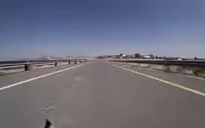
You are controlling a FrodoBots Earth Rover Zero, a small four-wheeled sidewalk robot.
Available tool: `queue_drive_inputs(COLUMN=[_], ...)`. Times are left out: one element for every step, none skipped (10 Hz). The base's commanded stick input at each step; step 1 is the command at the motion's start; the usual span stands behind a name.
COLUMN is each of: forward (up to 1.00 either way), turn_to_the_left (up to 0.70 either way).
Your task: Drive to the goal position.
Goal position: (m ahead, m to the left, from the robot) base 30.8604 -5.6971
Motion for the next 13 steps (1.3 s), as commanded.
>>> queue_drive_inputs(forward=[1.00,1.00,1.00,1.00,1.00,1.00,1.00,1.00,1.00,1.00,1.00,1.00,1.00], turn_to_the_left=[0.00,0.00,0.00,0.00,0.00,0.00,0.00,0.00,0.00,0.00,0.00,0.00,0.00])
